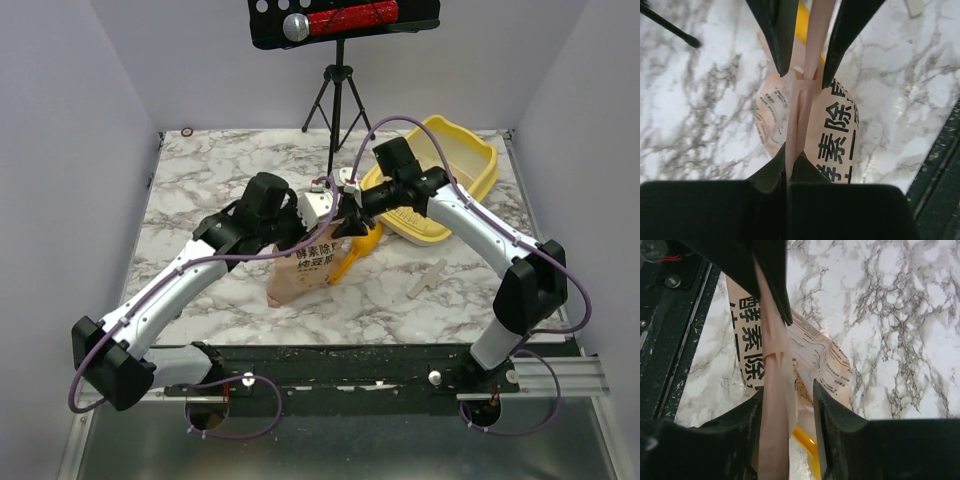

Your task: Fill the litter box with clean litter

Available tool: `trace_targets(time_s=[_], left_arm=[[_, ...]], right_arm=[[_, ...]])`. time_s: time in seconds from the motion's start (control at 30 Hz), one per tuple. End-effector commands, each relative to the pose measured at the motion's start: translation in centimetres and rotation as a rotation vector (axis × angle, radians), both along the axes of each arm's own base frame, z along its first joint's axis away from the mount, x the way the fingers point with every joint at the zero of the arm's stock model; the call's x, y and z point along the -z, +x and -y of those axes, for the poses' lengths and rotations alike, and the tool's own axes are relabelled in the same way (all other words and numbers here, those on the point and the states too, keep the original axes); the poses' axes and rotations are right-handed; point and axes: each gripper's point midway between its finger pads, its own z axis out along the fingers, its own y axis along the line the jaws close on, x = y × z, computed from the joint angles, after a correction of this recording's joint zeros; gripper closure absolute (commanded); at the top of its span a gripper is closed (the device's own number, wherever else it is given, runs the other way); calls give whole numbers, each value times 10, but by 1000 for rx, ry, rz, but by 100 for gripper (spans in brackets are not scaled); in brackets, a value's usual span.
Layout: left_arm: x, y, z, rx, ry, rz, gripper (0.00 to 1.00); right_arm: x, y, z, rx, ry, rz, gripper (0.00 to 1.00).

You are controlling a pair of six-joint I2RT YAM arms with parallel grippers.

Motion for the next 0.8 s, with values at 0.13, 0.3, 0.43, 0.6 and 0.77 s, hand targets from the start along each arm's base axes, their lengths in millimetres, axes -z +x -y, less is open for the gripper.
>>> trace_targets(time_s=[0.13,0.3,0.43,0.6,0.77], left_arm=[[-119,30,-9,-28,-44,682,100],[-170,10,-3,146,-89,910,100],[-188,2,2,321,-184,880,100],[-181,11,-15,443,-245,754,100],[-138,19,-30,471,-261,568,100]], right_arm=[[-57,24,13,274,81,137,35],[-96,57,51,626,128,288,31],[-121,59,76,804,171,284,30],[-123,35,86,806,193,239,30],[-112,18,88,784,185,187,30]])
